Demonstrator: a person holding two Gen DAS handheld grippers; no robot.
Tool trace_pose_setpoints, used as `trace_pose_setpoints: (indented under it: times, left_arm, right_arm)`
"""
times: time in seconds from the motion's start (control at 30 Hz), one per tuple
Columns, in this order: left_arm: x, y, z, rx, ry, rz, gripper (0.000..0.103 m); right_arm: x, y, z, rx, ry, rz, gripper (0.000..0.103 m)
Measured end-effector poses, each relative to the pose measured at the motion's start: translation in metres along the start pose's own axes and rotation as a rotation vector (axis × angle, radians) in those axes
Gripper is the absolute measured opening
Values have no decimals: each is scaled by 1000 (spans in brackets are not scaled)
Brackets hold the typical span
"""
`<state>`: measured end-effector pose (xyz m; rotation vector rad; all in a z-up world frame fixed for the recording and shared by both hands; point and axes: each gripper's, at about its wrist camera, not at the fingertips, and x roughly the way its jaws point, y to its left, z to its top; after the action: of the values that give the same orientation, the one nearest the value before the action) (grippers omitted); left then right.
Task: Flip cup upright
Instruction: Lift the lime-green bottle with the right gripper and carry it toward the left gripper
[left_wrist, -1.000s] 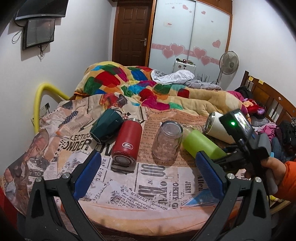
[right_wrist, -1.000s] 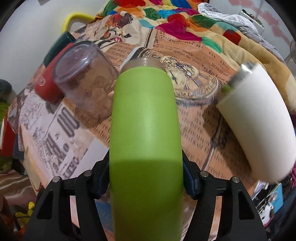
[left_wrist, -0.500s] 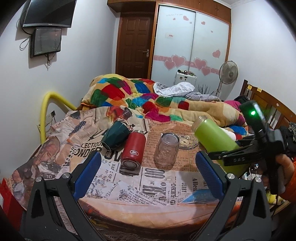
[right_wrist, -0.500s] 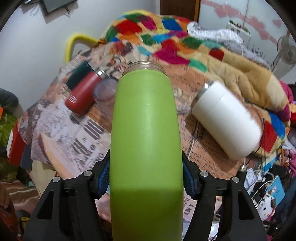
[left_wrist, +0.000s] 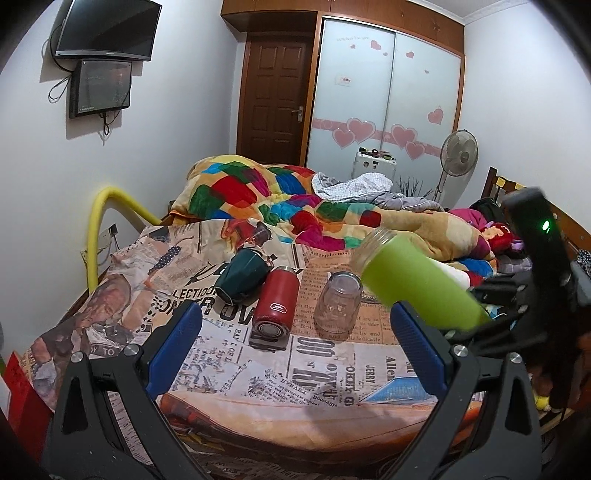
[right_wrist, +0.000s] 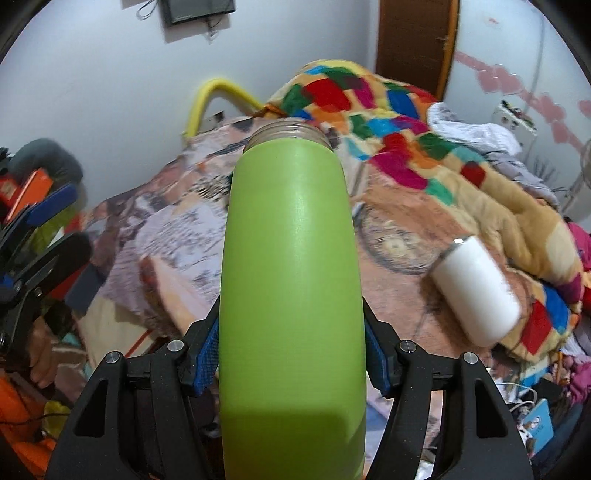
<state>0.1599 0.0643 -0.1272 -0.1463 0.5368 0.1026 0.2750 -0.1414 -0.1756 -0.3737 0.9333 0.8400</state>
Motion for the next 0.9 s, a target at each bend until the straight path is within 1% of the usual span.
trace_pose_setpoints:
  times: [0.13, 0.27, 0.37, 0.47, 0.6, 0.77, 0.9]
  left_arm:
    - [3, 1, -4, 6, 14, 3, 103]
    - [10, 3, -7, 0, 30, 10, 103]
    - [16, 6, -9, -10, 42, 6, 103]
    - [23, 8, -14, -5, 62, 10, 103]
    - [32, 10, -23, -3, 99, 22, 103]
    - [48, 18, -34, -36, 164, 29, 103]
    - [53, 22, -39, -48, 183, 30, 103]
  right_arm:
    - [29, 7, -1, -22, 37, 21, 62]
    - [60, 8, -4, -8, 85, 51, 62]
    - [90, 3, -9, 12, 133, 59, 62]
    - [108, 3, -18, 17, 175, 56, 62]
    - [117, 8, -26, -4, 204, 39, 62]
    - [122, 10, -31, -31, 226, 16, 62]
    - [128, 8, -33, -24, 242, 25, 62]
